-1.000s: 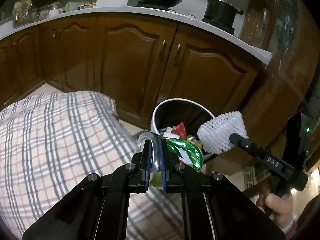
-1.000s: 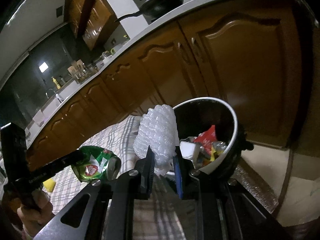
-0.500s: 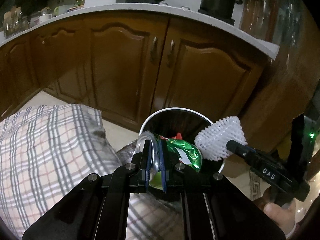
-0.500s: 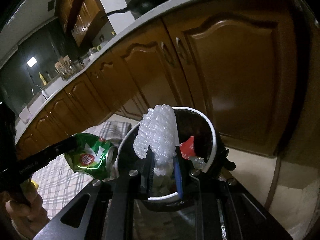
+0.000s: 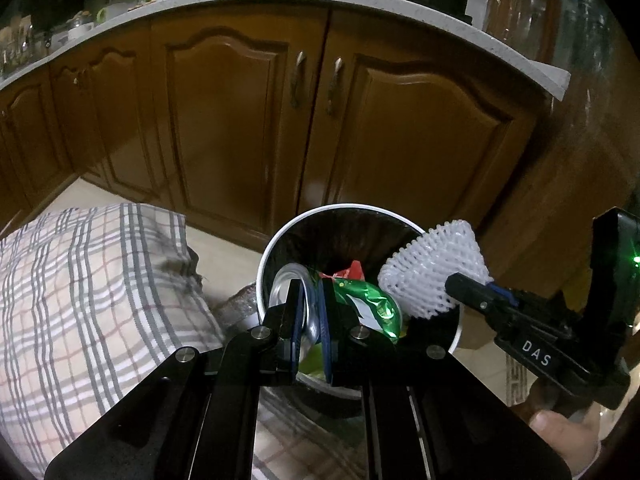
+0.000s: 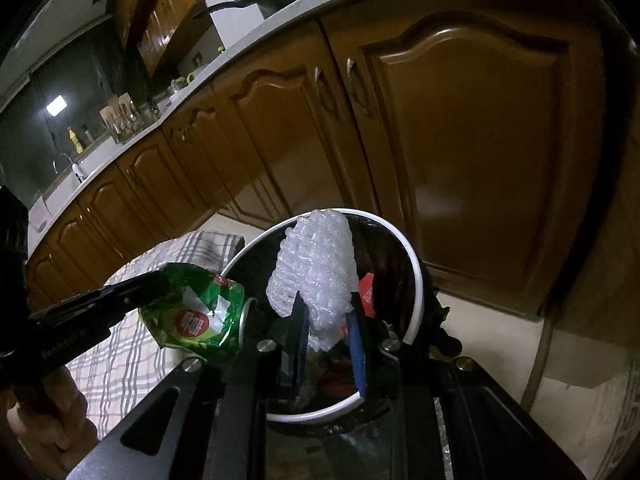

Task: Collect trash
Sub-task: 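Open both tools to drop the can and mesh sleeve into the bin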

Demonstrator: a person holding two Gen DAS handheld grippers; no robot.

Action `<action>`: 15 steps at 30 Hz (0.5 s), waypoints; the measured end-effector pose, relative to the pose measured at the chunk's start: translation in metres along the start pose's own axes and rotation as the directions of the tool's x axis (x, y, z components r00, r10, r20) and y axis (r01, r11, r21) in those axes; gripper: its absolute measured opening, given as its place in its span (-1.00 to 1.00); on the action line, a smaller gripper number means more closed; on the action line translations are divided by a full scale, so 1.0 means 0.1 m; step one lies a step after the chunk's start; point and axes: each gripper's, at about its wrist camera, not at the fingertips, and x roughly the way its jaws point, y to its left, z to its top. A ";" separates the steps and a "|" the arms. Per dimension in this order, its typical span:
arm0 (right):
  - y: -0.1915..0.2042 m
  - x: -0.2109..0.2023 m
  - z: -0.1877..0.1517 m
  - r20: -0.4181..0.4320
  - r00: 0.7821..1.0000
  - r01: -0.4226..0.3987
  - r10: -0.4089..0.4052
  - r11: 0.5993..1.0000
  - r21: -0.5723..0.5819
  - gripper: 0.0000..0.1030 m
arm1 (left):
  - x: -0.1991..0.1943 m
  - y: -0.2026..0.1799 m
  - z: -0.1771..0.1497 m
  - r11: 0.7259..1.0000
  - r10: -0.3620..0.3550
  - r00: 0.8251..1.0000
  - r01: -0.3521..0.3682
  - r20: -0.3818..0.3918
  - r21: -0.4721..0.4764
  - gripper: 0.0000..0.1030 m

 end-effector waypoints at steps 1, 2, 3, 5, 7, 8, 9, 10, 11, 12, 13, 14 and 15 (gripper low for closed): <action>0.00 0.01 0.00 -0.003 1.000 0.000 0.000 1.000 -0.001 -0.64 | 0.01 0.01 0.01 1.000 0.000 1.000 0.000 -0.003 -0.001 -0.87; 0.00 0.02 0.01 -0.005 1.000 0.001 -0.001 1.000 -0.003 -0.62 | 0.02 0.01 0.01 1.000 -0.001 1.000 0.001 -0.005 -0.002 -0.87; 0.01 0.03 0.02 -0.007 1.000 0.002 -0.002 1.000 -0.004 -0.58 | 0.03 0.01 0.01 1.000 -0.002 1.000 0.002 -0.008 -0.004 -0.86; 0.01 0.05 0.02 -0.012 1.000 0.006 -0.006 1.000 -0.006 -0.54 | 0.05 0.01 0.01 1.000 -0.008 1.000 0.008 -0.016 -0.007 -0.86; 0.03 0.07 0.03 -0.018 1.000 0.003 -0.003 1.000 -0.007 -0.48 | 0.06 0.01 0.01 1.000 -0.008 1.000 0.008 -0.022 -0.010 -0.83; 0.02 0.07 0.04 -0.019 1.000 0.003 -0.003 1.000 -0.004 -0.32 | 0.05 0.01 0.02 1.000 -0.010 1.000 0.009 -0.023 -0.012 -0.79; 0.02 0.08 0.04 -0.020 1.000 0.002 -0.002 1.000 0.000 -0.13 | 0.05 0.01 0.01 1.000 -0.014 1.000 0.013 -0.024 -0.016 -0.63; 0.01 0.07 0.04 -0.017 1.000 -0.001 0.001 1.000 0.005 -0.07 | 0.03 0.02 0.01 1.000 -0.016 1.000 0.016 -0.019 -0.020 -0.43; 0.00 0.07 0.04 -0.015 1.000 -0.003 0.003 1.000 0.009 -0.02 | 0.01 0.02 0.01 1.000 -0.012 1.000 0.012 -0.012 -0.020 -0.35; 0.00 0.06 0.04 -0.013 1.000 -0.005 0.005 1.000 0.013 -0.01 | -0.03 0.02 0.01 1.000 -0.009 1.000 0.009 0.001 -0.019 -0.30; 0.00 0.05 0.03 -0.010 1.000 -0.010 0.010 1.000 0.017 0.01 | -0.06 0.03 0.00 1.000 -0.008 1.000 0.008 0.007 -0.018 -0.30; -0.01 0.03 0.03 -0.006 1.000 -0.014 0.014 1.000 0.021 0.08 | -0.08 0.03 0.00 1.000 -0.008 1.000 0.008 0.011 -0.019 -0.30; 0.00 0.01 0.02 -0.001 1.000 -0.015 0.015 1.000 0.023 0.14 | -0.11 0.04 0.00 1.000 -0.009 1.000 0.009 0.015 -0.022 -0.30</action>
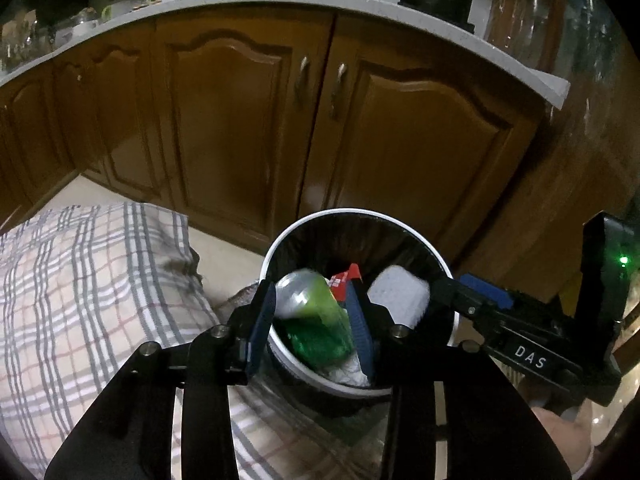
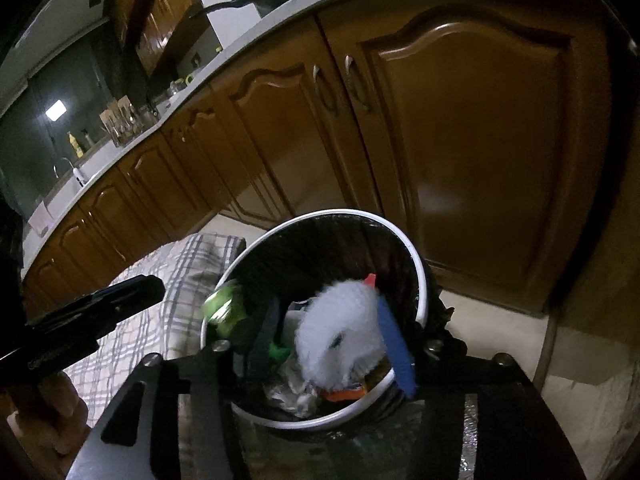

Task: Collect trash

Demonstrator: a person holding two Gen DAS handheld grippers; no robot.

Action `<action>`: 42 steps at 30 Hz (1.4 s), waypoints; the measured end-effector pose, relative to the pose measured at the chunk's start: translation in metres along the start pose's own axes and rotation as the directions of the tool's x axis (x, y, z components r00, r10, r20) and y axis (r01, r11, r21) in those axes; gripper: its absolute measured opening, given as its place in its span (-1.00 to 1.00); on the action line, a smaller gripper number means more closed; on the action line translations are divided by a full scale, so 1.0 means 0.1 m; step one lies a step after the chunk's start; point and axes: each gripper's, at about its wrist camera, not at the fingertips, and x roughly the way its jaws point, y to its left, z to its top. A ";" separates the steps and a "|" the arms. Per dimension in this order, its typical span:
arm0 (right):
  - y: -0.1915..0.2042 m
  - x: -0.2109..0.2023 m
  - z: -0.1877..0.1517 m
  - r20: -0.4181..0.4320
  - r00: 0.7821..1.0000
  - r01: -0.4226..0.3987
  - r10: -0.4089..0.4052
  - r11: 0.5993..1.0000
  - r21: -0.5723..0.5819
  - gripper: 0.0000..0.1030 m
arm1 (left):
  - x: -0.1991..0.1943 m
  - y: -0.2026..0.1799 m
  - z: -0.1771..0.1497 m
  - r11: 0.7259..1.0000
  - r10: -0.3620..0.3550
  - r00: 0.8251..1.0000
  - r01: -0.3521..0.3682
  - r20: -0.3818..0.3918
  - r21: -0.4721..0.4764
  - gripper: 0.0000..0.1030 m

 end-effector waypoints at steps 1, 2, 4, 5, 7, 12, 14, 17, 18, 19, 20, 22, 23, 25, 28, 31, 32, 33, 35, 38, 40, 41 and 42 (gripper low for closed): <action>0.00 -0.01 -0.01 0.003 1.000 -0.002 0.002 1.000 0.001 0.16 | -0.04 0.02 -0.01 1.000 -0.002 1.000 0.002 0.007 -0.005 -0.28; 0.01 -0.04 -0.02 0.007 1.000 -0.007 0.007 1.000 0.004 0.18 | -0.08 0.04 -0.03 1.000 -0.002 1.000 0.002 0.013 -0.012 -0.26; 0.03 -0.09 -0.04 0.018 1.000 -0.017 0.017 1.000 0.009 0.25 | -0.17 0.09 -0.06 1.000 -0.003 1.000 0.004 0.025 -0.028 -0.19; 0.05 -0.13 -0.06 0.028 0.999 -0.025 0.024 1.000 0.012 0.33 | -0.22 0.12 -0.08 0.999 -0.004 0.999 0.005 0.032 -0.038 -0.17; 0.09 -0.19 -0.08 0.047 0.998 -0.036 0.035 0.999 0.015 0.42 | -0.33 0.19 -0.14 0.998 -0.002 0.999 0.005 0.047 -0.055 -0.12; 0.25 -0.38 -0.18 0.091 0.994 -0.064 0.062 0.998 0.012 0.56 | -0.61 0.30 -0.31 0.997 0.013 0.996 -0.005 0.090 -0.082 0.03; 0.33 -0.46 -0.23 0.114 0.991 -0.066 0.065 0.998 0.003 0.63 | -0.71 0.34 -0.39 0.996 0.025 0.994 -0.015 0.104 -0.092 0.10; 0.45 -0.59 -0.31 0.148 0.987 -0.064 0.065 0.998 -0.011 0.72 | -0.86 0.40 -0.50 0.994 0.034 0.992 -0.020 0.125 -0.112 0.20; 0.49 -0.63 -0.34 0.160 0.985 -0.062 0.064 0.998 -0.015 0.75 | -0.89 0.41 -0.53 0.993 0.037 0.991 -0.022 0.130 -0.116 0.20; 0.53 -0.68 -0.39 0.170 0.983 -0.060 0.062 0.998 -0.019 0.76 | -0.94 0.43 -0.56 0.993 0.039 0.990 -0.023 0.135 -0.119 0.21; 0.58 -0.72 -0.42 0.181 0.981 -0.060 0.063 0.998 -0.024 0.78 | -0.99 0.44 -0.60 0.992 0.044 0.989 -0.027 0.141 -0.122 0.22; 0.64 -0.77 -0.46 0.194 0.979 -0.058 0.064 0.998 -0.036 0.83 | -1.08 0.47 -0.67 0.991 0.055 0.987 -0.036 0.153 -0.125 0.26; 0.67 -0.80 -0.49 0.202 0.977 -0.053 0.061 0.998 -0.045 0.87 | -1.11 0.48 -0.70 0.991 0.058 0.985 -0.038 0.160 -0.126 0.27; 0.74 -0.85 -0.54 0.223 0.973 -0.042 0.055 0.997 -0.064 0.93 | -1.20 0.50 -0.76 0.991 0.072 0.981 -0.050 0.178 -0.126 0.36; 0.84 -0.95 -0.62 0.268 0.962 -0.031 0.057 0.995 -0.098 0.98 | -1.37 0.51 -0.87 0.990 0.095 0.970 -0.068 0.222 -0.124 0.54; 0.95 -1.08 -0.71 0.330 0.942 -0.009 0.056 0.990 -0.141 1.00 | -1.53 0.53 -0.99 0.987 0.136 0.952 -0.106 0.274 -0.122 0.86; 0.99 -1.12 -0.75 0.356 0.933 0.007 0.050 0.988 -0.157 1.00 | -1.57 0.53 -1.02 0.985 0.152 0.945 -0.120 0.291 -0.123 0.92; 1.03 -1.16 -0.80 0.380 0.924 0.024 0.044 0.985 -0.171 1.00 | -1.62 0.53 -1.07 0.983 0.171 0.936 -0.139 0.308 -0.123 1.00; 1.11 -1.22 -0.90 0.417 0.908 0.051 0.037 0.979 -0.198 1.00 | -1.68 0.52 -1.14 0.979 0.197 0.923 -0.166 0.332 -0.117 1.00; 1.18 -1.24 -0.99 0.430 0.902 0.061 0.042 0.973 -0.222 1.00 | -1.74 0.50 -1.22 0.974 0.227 0.909 -0.204 0.350 -0.103 1.00; 1.21 -1.24 -1.03 0.430 0.901 0.059 0.051 0.970 -0.238 1.00 | -1.79 0.49 -1.27 0.970 0.245 0.898 -0.225 0.366 -0.098 1.00; 1.22 -1.25 -1.05 0.432 0.900 0.059 0.053 0.969 -0.242 1.00 | -1.80 0.49 -1.28 0.968 0.250 0.894 -0.230 0.371 -0.098 1.00; 1.24 -1.26 -1.08 0.435 0.899 0.062 0.053 0.967 -0.246 1.00 | -1.82 0.48 -1.30 0.967 0.255 0.891 -0.236 0.375 -0.097 1.00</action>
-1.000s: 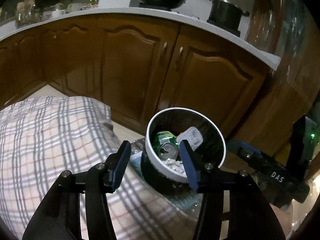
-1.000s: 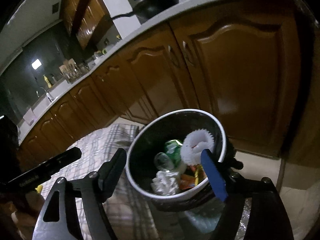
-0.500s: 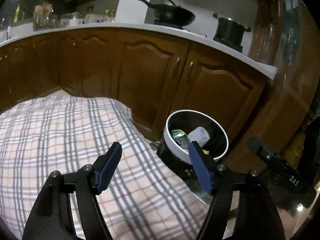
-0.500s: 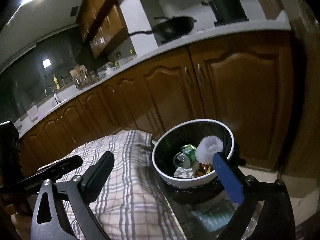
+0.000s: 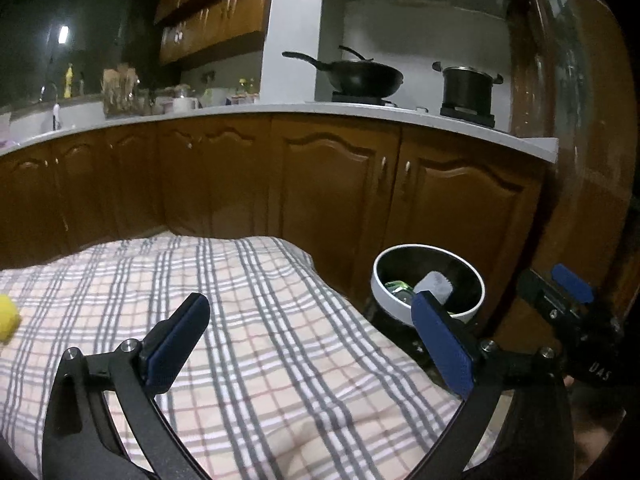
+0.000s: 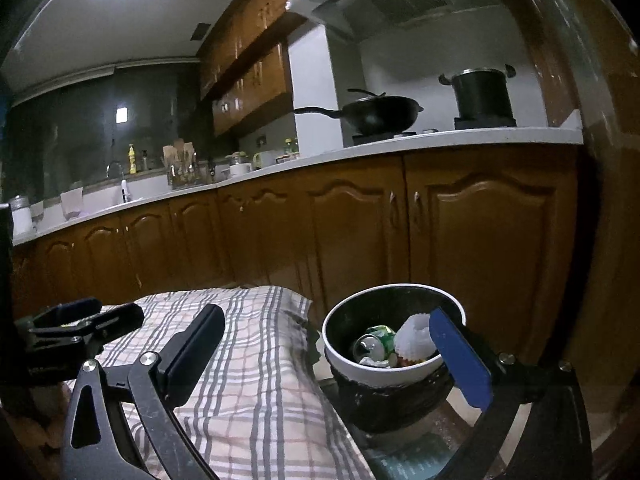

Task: Collect trash

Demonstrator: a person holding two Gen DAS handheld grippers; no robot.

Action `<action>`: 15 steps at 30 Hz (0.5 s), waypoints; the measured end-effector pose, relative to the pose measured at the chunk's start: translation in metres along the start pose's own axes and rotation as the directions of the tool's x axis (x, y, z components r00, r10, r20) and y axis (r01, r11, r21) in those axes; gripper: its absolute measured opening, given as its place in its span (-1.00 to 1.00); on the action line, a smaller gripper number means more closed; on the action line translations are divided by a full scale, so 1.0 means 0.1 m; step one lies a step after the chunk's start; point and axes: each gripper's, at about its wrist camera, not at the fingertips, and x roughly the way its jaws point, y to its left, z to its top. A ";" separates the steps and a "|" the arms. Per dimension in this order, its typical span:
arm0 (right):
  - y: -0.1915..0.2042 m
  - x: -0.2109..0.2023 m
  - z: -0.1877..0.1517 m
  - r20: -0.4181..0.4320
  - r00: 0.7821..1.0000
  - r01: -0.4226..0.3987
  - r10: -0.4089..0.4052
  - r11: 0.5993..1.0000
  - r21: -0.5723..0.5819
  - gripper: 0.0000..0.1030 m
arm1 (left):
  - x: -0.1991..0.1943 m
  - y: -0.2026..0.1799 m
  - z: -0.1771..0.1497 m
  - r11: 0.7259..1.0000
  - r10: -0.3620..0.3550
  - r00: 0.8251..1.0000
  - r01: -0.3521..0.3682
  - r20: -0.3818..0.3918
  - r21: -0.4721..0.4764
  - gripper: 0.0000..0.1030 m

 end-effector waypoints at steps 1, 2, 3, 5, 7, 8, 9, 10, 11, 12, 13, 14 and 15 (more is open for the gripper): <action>0.02 -0.02 -0.01 0.003 1.000 -0.001 0.001 1.000 -0.006 1.00 | -0.02 0.00 0.00 1.000 0.006 1.000 -0.006 0.006 0.003 1.00; 0.03 -0.02 -0.02 0.005 1.000 -0.005 0.005 1.000 -0.010 1.00 | -0.03 0.00 -0.01 1.000 0.009 1.000 -0.009 0.008 0.005 1.00; 0.04 -0.02 -0.02 0.005 1.000 -0.008 0.008 1.000 -0.012 1.00 | -0.05 0.01 -0.01 1.000 0.013 1.000 -0.013 0.010 0.005 1.00; 0.06 -0.03 -0.03 0.005 1.000 -0.016 0.016 1.000 -0.009 1.00 | -0.07 0.01 -0.02 1.000 0.018 1.000 -0.018 0.014 0.005 1.00; 0.07 -0.05 -0.05 0.007 1.000 -0.022 0.022 1.000 -0.004 1.00 | -0.10 0.01 -0.03 1.000 0.027 0.999 -0.027 0.021 0.004 1.00; 0.08 -0.06 -0.05 0.008 1.000 -0.022 0.022 1.000 -0.004 1.00 | -0.12 0.00 -0.03 1.000 0.031 0.999 -0.031 0.024 0.004 1.00; 0.09 -0.07 -0.05 0.007 1.000 -0.022 0.022 1.000 -0.006 1.00 | -0.13 0.01 -0.03 0.999 0.034 0.999 -0.034 0.027 0.004 1.00; 0.09 -0.07 -0.06 0.007 1.000 -0.022 0.022 1.000 -0.008 1.00 | -0.14 0.01 -0.03 0.999 0.038 0.999 -0.038 0.031 0.006 1.00; 0.10 -0.08 -0.06 0.007 1.000 -0.024 0.024 1.000 -0.009 1.00 | -0.15 0.01 -0.03 0.999 0.043 0.999 -0.043 0.034 0.007 1.00; 0.10 -0.09 -0.07 0.007 1.000 -0.025 0.025 1.000 -0.010 1.00 | -0.16 0.01 -0.03 0.999 0.048 0.998 -0.049 0.037 0.008 1.00; 0.10 -0.09 -0.07 0.008 1.000 -0.025 0.025 1.000 -0.010 1.00 | -0.17 0.00 -0.04 0.999 0.050 0.998 -0.050 0.036 0.009 1.00; 0.10 -0.10 -0.07 0.009 1.000 -0.025 0.025 1.000 -0.010 1.00 | -0.17 0.00 -0.04 0.999 0.051 0.998 -0.051 0.034 0.010 1.00; 0.10 -0.11 -0.07 0.010 1.000 -0.026 0.026 1.000 -0.009 1.00 | -0.17 0.00 -0.04 0.999 0.050 0.998 -0.051 0.031 0.011 1.00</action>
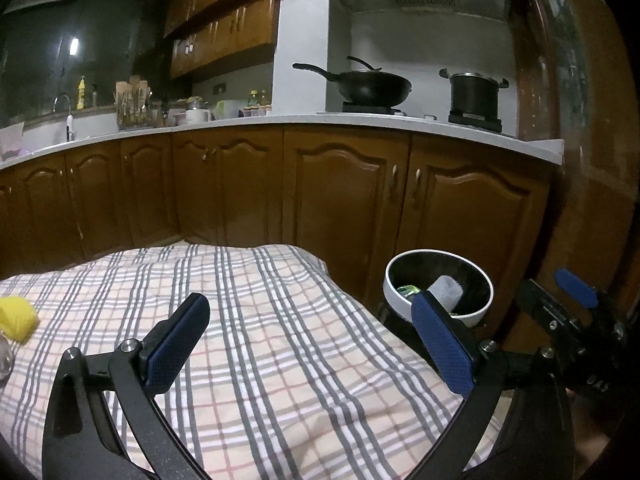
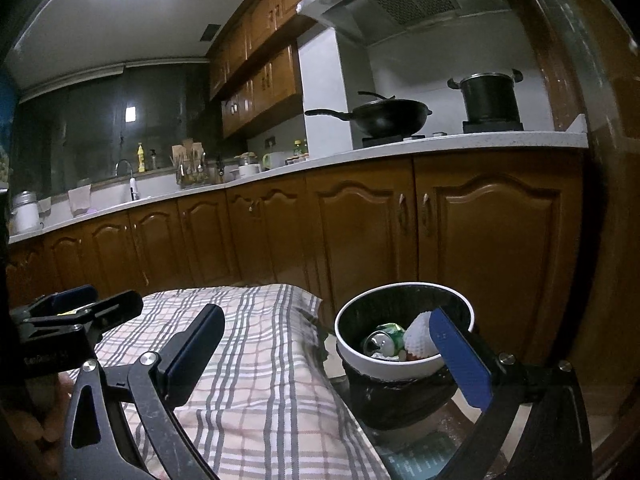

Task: Collect trash

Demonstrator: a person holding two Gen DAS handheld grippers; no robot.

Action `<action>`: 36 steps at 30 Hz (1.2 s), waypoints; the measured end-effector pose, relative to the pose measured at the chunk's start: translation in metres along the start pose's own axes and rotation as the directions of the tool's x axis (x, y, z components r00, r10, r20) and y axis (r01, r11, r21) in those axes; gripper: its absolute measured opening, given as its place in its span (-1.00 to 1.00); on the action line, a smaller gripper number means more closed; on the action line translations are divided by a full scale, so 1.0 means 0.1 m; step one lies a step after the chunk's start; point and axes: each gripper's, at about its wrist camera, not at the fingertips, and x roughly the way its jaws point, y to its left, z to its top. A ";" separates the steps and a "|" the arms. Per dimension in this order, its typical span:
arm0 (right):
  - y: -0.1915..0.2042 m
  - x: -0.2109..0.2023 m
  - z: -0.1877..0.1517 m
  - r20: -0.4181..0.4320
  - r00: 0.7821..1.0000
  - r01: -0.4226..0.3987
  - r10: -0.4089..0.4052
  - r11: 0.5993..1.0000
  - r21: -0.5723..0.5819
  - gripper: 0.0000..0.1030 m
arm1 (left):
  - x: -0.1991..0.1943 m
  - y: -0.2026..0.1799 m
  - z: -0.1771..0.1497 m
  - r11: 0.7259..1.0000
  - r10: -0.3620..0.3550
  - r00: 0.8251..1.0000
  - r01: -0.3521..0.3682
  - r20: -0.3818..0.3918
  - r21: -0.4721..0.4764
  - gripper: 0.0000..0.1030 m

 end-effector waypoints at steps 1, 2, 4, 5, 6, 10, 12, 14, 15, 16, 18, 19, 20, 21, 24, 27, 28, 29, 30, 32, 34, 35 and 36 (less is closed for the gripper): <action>0.00 0.00 0.00 0.001 1.000 -0.001 0.001 1.000 0.001 1.00 | 0.00 0.00 0.00 1.000 -0.001 1.000 0.001 -0.002 0.000 1.00; 0.00 0.00 0.00 0.002 1.000 -0.001 0.001 1.000 0.002 1.00 | 0.00 0.00 0.00 1.000 -0.001 1.000 0.001 -0.001 0.001 1.00; 0.00 -0.01 0.00 0.003 1.000 -0.003 0.003 1.000 0.003 1.00 | 0.00 -0.01 0.00 1.000 0.002 1.000 -0.002 0.002 0.004 1.00; 0.00 -0.01 0.00 0.003 1.000 -0.003 0.003 1.000 0.002 1.00 | 0.00 -0.01 0.00 1.000 0.003 1.000 -0.003 0.004 0.006 1.00; 0.00 -0.01 0.00 0.002 1.000 -0.003 0.003 1.000 0.002 1.00 | -0.01 -0.02 0.00 1.000 0.004 1.000 -0.004 0.006 0.008 1.00; 0.00 -0.02 0.00 0.002 1.000 -0.003 0.003 1.000 0.002 1.00 | -0.02 -0.03 -0.01 1.000 0.007 1.000 -0.008 0.010 0.011 1.00; 0.00 -0.02 0.00 0.002 1.000 -0.003 0.003 1.000 0.001 1.00 | -0.01 -0.03 -0.01 1.000 0.010 1.000 -0.010 0.010 0.011 1.00; 0.01 -0.02 0.00 0.002 1.000 -0.002 0.002 1.000 0.001 1.00 | -0.02 -0.03 -0.01 1.000 0.008 1.000 -0.008 0.009 0.011 1.00; 0.01 -0.02 0.00 0.003 1.000 -0.002 0.002 1.000 0.002 1.00 | -0.02 -0.03 -0.01 1.000 0.008 1.000 -0.009 0.010 0.011 1.00; 0.01 -0.02 0.00 0.002 1.000 -0.003 0.003 1.000 0.002 1.00 | -0.02 -0.03 -0.01 1.000 0.010 1.000 -0.010 0.011 0.010 1.00; 0.01 -0.02 0.00 0.001 1.000 -0.002 0.002 1.000 0.001 1.00 | -0.02 -0.04 -0.01 1.000 0.012 1.000 -0.013 0.012 0.010 1.00; 0.01 -0.02 0.00 0.002 1.000 -0.002 0.002 1.000 0.002 1.00 | -0.02 -0.04 -0.01 1.000 0.015 1.000 -0.015 0.012 0.010 1.00; 0.01 -0.02 0.00 0.002 1.000 -0.002 0.002 1.000 0.002 1.00 | -0.02 -0.03 0.00 1.000 0.016 1.000 -0.016 0.013 0.009 1.00; 0.01 -0.02 0.00 0.001 1.000 -0.002 0.002 1.000 0.002 1.00 | -0.02 -0.03 0.00 1.000 0.016 1.000 -0.016 0.013 0.008 1.00; 0.01 -0.02 0.00 0.003 1.000 -0.002 0.002 1.000 0.002 1.00 | -0.03 -0.03 0.00 1.000 0.017 1.000 -0.017 0.013 0.008 1.00; 0.01 -0.02 0.00 0.002 1.000 -0.002 0.002 1.000 0.001 1.00 | -0.03 -0.03 0.00 1.000 0.020 1.000 -0.020 0.013 0.009 1.00; 0.01 -0.02 0.00 0.002 1.000 -0.002 0.002 1.000 0.002 1.00 | -0.03 -0.03 0.00 1.000 0.017 1.000 -0.017 0.013 0.009 1.00; 0.01 -0.02 0.01 0.003 1.000 -0.003 0.003 1.000 0.002 1.00 | -0.03 -0.03 0.00 1.000 0.018 1.000 -0.018 0.015 0.009 1.00; 0.00 -0.02 0.01 0.002 1.000 -0.003 0.003 1.000 0.002 1.00 | -0.03 -0.03 0.00 1.000 0.020 1.000 -0.020 0.016 0.009 1.00; 0.01 -0.02 0.01 0.003 1.000 -0.003 0.003 1.000 0.003 1.00 | -0.04 -0.02 0.00 1.000 0.022 1.000 -0.022 0.017 0.010 1.00; 0.01 -0.01 0.01 0.002 1.000 -0.003 0.003 1.000 0.001 1.00 | -0.04 -0.03 0.00 1.000 0.025 1.000 -0.025 0.018 0.009 1.00; 0.00 -0.01 0.01 0.001 1.000 -0.003 0.003 1.000 0.001 1.00 | -0.04 -0.03 0.00 1.000 0.026 0.999 -0.027 0.020 0.010 1.00; 0.01 -0.02 0.00 0.001 1.000 -0.003 0.003 1.000 0.002 1.00 | -0.04 -0.03 0.00 1.000 0.028 0.999 -0.028 0.020 0.012 1.00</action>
